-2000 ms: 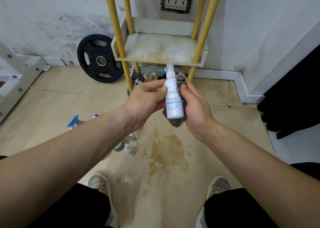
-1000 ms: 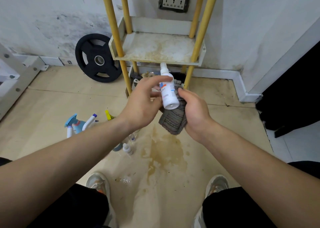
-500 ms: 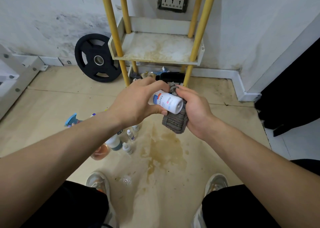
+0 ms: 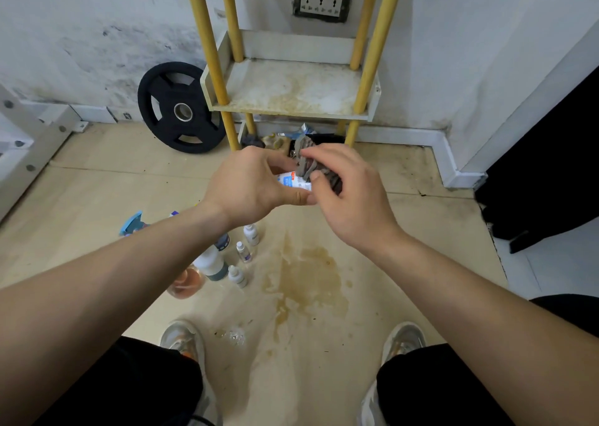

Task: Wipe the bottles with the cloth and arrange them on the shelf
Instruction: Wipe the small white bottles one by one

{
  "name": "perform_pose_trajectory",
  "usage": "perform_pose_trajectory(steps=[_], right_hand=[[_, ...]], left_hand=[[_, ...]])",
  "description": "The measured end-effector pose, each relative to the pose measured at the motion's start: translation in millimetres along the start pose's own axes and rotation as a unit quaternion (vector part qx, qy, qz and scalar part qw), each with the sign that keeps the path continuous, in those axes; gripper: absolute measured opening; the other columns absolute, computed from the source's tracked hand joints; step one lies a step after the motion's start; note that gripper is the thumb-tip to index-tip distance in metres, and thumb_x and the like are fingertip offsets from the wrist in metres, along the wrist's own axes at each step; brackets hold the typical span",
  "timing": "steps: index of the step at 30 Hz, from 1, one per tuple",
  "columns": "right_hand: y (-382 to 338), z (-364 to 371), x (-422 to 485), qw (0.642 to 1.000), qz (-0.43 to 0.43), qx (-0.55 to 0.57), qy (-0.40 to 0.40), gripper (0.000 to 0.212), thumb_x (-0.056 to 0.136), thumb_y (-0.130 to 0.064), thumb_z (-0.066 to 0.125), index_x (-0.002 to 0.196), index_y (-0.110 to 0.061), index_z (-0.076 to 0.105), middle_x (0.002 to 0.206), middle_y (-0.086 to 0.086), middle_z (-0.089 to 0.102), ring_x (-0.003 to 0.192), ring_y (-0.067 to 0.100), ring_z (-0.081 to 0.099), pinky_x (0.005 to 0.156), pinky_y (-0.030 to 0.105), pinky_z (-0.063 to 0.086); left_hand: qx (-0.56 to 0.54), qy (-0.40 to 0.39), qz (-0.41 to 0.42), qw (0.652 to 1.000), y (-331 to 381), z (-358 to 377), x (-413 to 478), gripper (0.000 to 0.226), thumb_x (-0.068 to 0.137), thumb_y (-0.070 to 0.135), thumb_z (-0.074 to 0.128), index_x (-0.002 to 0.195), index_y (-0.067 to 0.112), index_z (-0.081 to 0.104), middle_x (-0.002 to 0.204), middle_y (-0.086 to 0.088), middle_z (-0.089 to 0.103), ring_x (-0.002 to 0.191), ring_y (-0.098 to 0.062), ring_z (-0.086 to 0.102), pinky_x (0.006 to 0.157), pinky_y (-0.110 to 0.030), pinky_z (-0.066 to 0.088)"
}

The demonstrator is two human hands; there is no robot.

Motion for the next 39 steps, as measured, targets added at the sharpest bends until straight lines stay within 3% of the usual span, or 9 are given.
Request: perform_pose_trajectory(steps=[2, 5, 13, 16, 22, 27, 33, 36, 39], right_hand=[[-0.1, 4.1, -3.0, 0.998, -0.039, -0.046, 0.002, 0.040, 0.092, -0.017, 0.054, 0.129, -0.016, 0.069, 0.132, -0.001, 0.060, 0.124, 0.021, 0.056, 0.107, 0.034, 0.045], [2.7, 3.6, -2.7, 1.000, -0.016, 0.006, 0.020, 0.039, 0.095, -0.017, 0.055, 0.133, -0.018, 0.066, 0.135, -0.001, 0.057, 0.126, 0.017, 0.055, 0.109, 0.030, 0.043], [15.0, 13.2, 0.9, 0.950, 0.196, 0.239, 0.037, 0.051, 0.095, -0.044, 0.044, 0.141, -0.024, 0.056, 0.135, -0.003, 0.064, 0.127, 0.014, 0.059, 0.111, 0.046, 0.045], [22.8, 18.1, 0.3, 0.911, 0.244, 0.331, 0.029, 0.050, 0.095, -0.041, 0.047, 0.137, -0.019, 0.061, 0.130, 0.005, 0.069, 0.124, 0.025, 0.063, 0.110, 0.054, 0.046], [27.7, 10.9, -2.3, 0.785, 0.335, 0.519, 0.046, 0.036, 0.104, -0.007, 0.037, 0.128, -0.003, 0.064, 0.131, 0.026, 0.065, 0.125, 0.042, 0.061, 0.111, 0.060, 0.043], [22.9, 7.4, -1.5, 0.830, 0.314, 0.459, 0.041, 0.034, 0.106, -0.005, 0.038, 0.123, -0.010, 0.067, 0.126, 0.019, 0.069, 0.118, 0.034, 0.066, 0.101, 0.050, 0.054], [22.6, 12.5, -6.2, 0.851, 0.352, 0.384, 0.069, 0.033, 0.109, -0.022, 0.041, 0.096, -0.019, 0.071, 0.100, 0.010, 0.070, 0.096, 0.026, 0.066, 0.096, 0.053, 0.053], [23.5, 16.0, -8.0, 0.891, 0.322, 0.316, 0.051, 0.036, 0.107, -0.032, 0.040, 0.083, -0.025, 0.066, 0.087, 0.003, 0.068, 0.087, 0.023, 0.063, 0.082, 0.045, 0.051], [18.4, 13.2, -7.6, 0.920, 0.265, 0.282, 0.055, 0.030, 0.108, -0.022, 0.042, 0.098, -0.024, 0.071, 0.091, -0.006, 0.070, 0.086, 0.012, 0.063, 0.079, 0.031, 0.049]], left_hand=[[-0.055, -0.005, -0.012, 0.998, -0.8, -0.2, 0.8, 0.033, 0.066, 0.053, 0.087, 0.092, 0.033, 0.079, 0.077, 0.023, 0.071, 0.076, 0.019, 0.057, 0.064, -0.010, 0.042], [-0.156, -0.032, -0.022, 0.987, 0.2, 3.1, -2.0, 0.009, 0.074, 0.043, 0.085, 0.077, 0.037, 0.079, 0.062, 0.012, 0.065, 0.058, 0.001, 0.049, 0.056, -0.018, 0.040], [-0.297, -0.061, -0.110, 0.947, 2.5, 13.9, -10.0, 0.021, 0.091, 0.035, 0.072, 0.099, 0.019, 0.082, 0.068, -0.004, 0.063, 0.054, -0.018, 0.045, 0.043, -0.019, 0.036], [-0.316, -0.063, -0.141, 0.936, -0.6, 17.8, -10.7, 0.029, 0.091, 0.040, 0.070, 0.099, 0.015, 0.082, 0.066, -0.003, 0.066, 0.051, -0.023, 0.048, 0.043, -0.021, 0.038], [-0.342, -0.117, -0.188, 0.913, -5.2, 24.0, -12.7, 0.044, 0.095, 0.048, 0.062, 0.102, 0.007, 0.077, 0.078, -0.022, 0.069, 0.058, -0.027, 0.060, 0.049, -0.027, 0.049], [-0.372, -0.149, -0.191, 0.896, -5.0, 30.8, -14.9, 0.044, 0.093, 0.048, 0.060, 0.102, 0.008, 0.077, 0.088, -0.025, 0.073, 0.068, -0.030, 0.065, 0.067, -0.040, 0.057], [-0.334, -0.136, -0.140, 0.922, -3.4, 36.1, -16.6, 0.020, 0.095, 0.028, 0.067, 0.105, 0.014, 0.078, 0.069, -0.004, 0.071, 0.054, -0.016, 0.058, 0.047, -0.023, 0.046], [-0.334, -0.110, -0.126, 0.928, -1.9, 42.3, -20.1, 0.021, 0.095, 0.026, 0.068, 0.109, 0.014, 0.078, 0.061, 0.000, 0.067, 0.048, -0.017, 0.051, 0.043, -0.021, 0.039], [-0.334, -0.066, -0.141, 0.930, -2.9, 42.2, -19.9, 0.023, 0.092, 0.032, 0.071, 0.103, 0.014, 0.080, 0.063, -0.005, 0.066, 0.047, -0.018, 0.048, 0.043, -0.021, 0.037]])
Point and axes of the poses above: each hand's wrist, its own x-axis towards the middle knuckle, its own z-axis out of the palm, y = z × x, the point moved 2 cm from there along x, towards the middle knuckle
